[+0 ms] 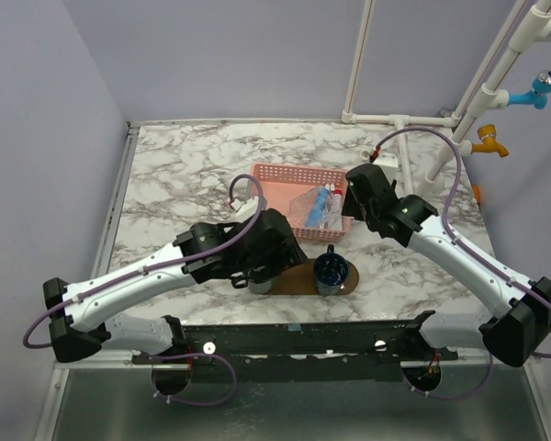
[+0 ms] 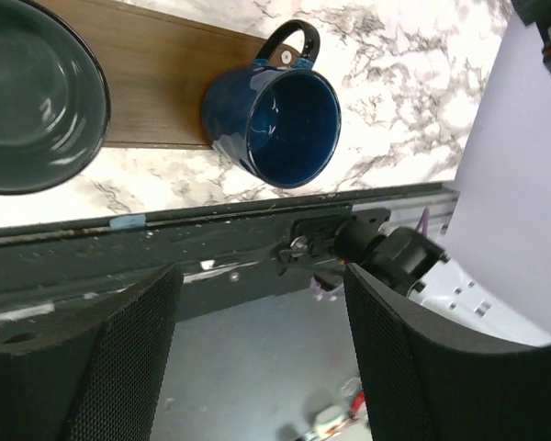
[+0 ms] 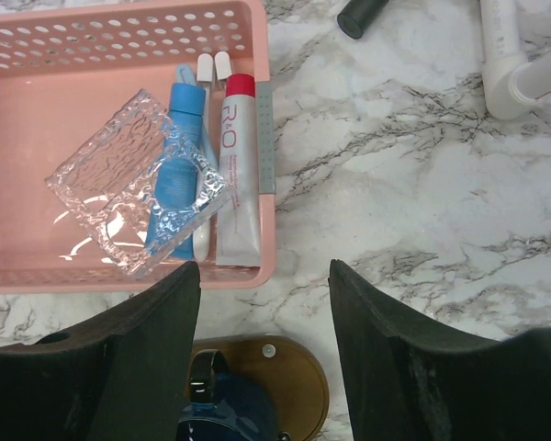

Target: Prepare toiletry sets of a toothbrush and toothpaste on the tray

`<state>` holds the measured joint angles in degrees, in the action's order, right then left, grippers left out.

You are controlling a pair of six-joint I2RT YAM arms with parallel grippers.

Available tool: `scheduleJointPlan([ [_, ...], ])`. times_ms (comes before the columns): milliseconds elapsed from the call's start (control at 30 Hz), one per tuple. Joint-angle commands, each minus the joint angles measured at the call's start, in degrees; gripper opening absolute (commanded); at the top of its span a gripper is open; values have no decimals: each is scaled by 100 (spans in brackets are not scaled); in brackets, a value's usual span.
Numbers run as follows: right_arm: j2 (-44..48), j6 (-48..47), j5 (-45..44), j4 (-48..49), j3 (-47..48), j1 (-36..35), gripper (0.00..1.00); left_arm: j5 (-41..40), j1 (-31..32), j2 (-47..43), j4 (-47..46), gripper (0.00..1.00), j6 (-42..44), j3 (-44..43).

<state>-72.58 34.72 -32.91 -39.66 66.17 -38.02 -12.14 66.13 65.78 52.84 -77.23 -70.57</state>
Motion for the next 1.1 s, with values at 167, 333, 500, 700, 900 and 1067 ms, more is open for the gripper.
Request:
scheduleJointPlan([
  [167, 409, -150, 223, 327, -418, 172, 62, 282, 32, 1701, 1530, 70, -1345, -1509],
  [333, 488, -196, 345, 371, -473, 205, 62, 776, 40, 2197, 1155, 70, -1467, -1475],
  [500, 610, -289, 366, 405, -584, 216, 62, 845, 32, 2465, 972, 70, -1752, -1442],
  [700, 746, -324, 477, 435, -732, 229, 62, 989, 36, 2754, 800, 71, -2041, -1366],
  [900, 916, -310, 607, 449, -864, 225, 62, 1027, 37, 3112, 800, 70, -2112, -1545],
  [1067, 1061, -291, 593, 450, -972, 225, 62, 1113, 33, 3350, 735, 64, -2113, -1580],
])
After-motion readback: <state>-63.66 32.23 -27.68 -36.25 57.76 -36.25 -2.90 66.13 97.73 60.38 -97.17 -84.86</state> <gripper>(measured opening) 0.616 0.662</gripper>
